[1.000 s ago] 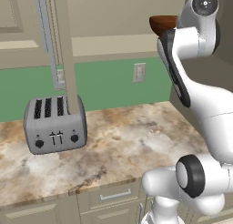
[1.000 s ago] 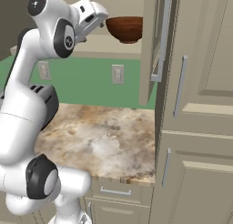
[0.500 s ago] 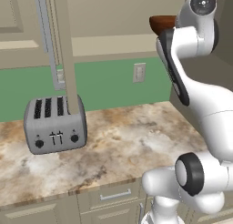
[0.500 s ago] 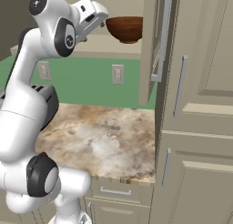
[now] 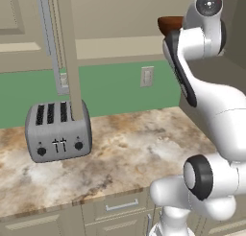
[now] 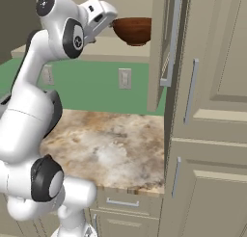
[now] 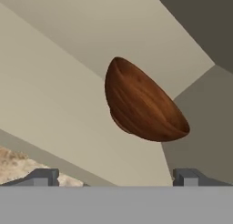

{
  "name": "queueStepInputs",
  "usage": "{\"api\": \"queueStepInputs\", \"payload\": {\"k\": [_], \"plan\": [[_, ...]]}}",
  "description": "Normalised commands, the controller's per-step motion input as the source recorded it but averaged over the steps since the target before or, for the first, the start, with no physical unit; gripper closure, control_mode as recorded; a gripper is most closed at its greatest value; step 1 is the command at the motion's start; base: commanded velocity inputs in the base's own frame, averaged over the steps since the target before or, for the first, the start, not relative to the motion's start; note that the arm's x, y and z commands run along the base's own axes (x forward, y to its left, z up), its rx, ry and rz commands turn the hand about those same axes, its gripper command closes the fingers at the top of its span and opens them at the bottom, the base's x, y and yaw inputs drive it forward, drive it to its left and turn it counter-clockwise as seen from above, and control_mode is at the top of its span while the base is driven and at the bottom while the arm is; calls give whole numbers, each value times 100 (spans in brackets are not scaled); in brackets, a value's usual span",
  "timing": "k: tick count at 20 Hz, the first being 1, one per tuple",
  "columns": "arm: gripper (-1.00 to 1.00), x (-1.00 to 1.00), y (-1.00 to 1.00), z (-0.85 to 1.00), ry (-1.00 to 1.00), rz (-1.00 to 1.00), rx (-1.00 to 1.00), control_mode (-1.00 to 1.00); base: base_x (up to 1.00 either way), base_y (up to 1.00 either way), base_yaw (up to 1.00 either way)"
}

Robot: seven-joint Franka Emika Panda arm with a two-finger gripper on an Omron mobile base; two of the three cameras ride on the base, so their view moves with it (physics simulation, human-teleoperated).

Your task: Move the bowls from the cabinet to the plates on the dining table.

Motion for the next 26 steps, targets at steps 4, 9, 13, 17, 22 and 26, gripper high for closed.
{"api": "queueStepInputs", "payload": {"k": [4,9,13,17,22,26], "plan": [[-100,41,-10,0,0,-1,-3,-100,0,0,0],[-100,25,-8,0,0,0,0,-100,0,0,0],[-100,21,-9,5,0,-1,0,-100,0,0,0],[-100,25,-7,7,0,-1,0,-100,0,0,0],[-100,35,-14,0,0,0,0,-100,0,0,0],[-100,24,-6,0,4,0,0,-100,0,0,0]]}}
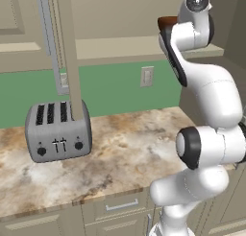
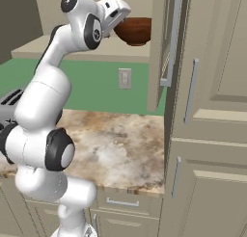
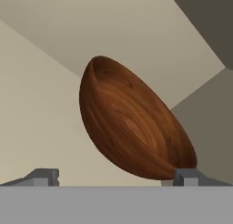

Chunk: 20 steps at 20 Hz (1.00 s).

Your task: Move the bowls from the cabinet to the plates on the dining table.

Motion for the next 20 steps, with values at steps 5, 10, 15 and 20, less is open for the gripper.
{"api": "queueStepInputs", "payload": {"k": [5,10,15,20], "plan": [[-100,3,-1,0,11,0,0,-100,0,0,0],[-100,22,-8,0,9,0,0,-100,0,0,0],[-100,26,-7,0,1,0,0,-100,0,0,0],[-100,10,0,0,0,0,0,-100,0,0,0]]}}
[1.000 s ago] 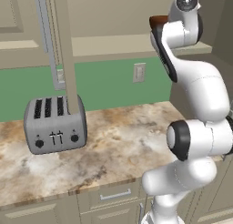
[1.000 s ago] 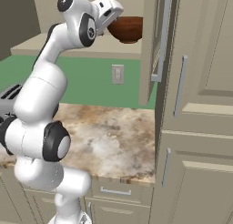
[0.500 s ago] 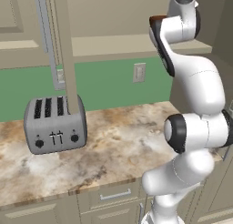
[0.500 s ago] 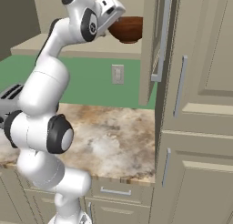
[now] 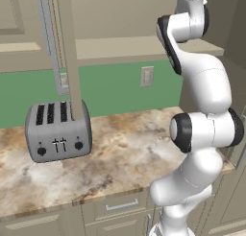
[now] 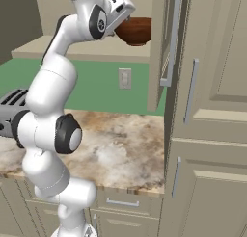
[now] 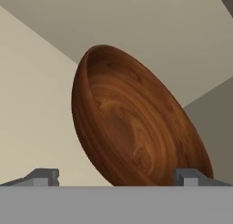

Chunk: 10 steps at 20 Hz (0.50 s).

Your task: Move the bowls from the cabinet to the plates on the dining table.

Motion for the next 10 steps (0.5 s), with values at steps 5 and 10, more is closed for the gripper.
{"api": "queueStepInputs", "payload": {"k": [5,10], "plan": [[-100,0,0,-7,0,0,0,-100,0,0,0],[-100,0,-1,-22,0,0,0,-100,0,0,0]]}}
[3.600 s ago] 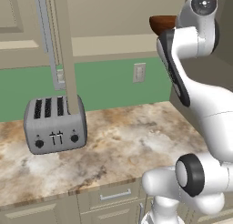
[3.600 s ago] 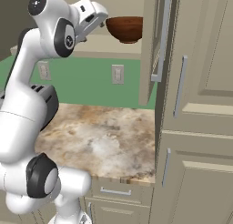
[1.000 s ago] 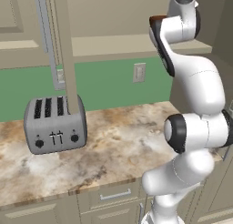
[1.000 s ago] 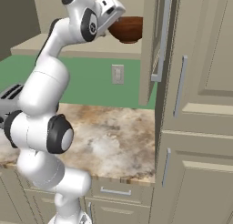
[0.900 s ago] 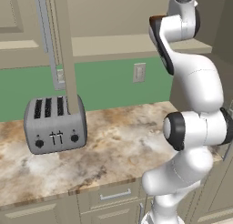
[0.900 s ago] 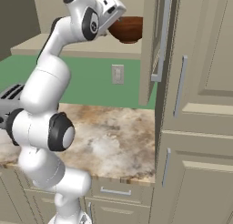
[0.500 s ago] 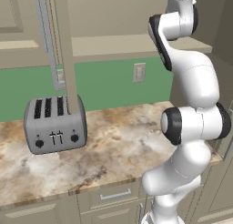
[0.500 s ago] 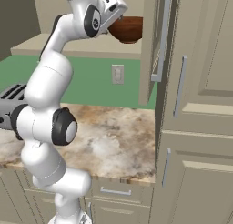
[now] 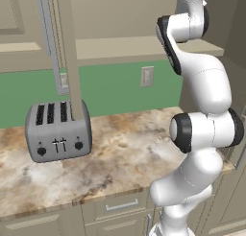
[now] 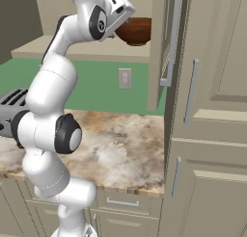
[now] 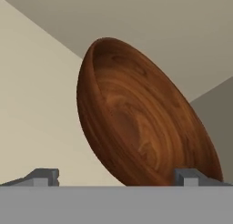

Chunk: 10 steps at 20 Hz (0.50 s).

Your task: Move the bowls from the cabinet to the plates on the dining table.

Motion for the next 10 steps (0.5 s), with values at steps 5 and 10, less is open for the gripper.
{"api": "queueStepInputs", "payload": {"k": [5,10], "plan": [[-100,16,-2,-9,0,0,0,-100,0,0,0],[-100,32,-6,0,0,0,0,-100,0,0,0]]}}
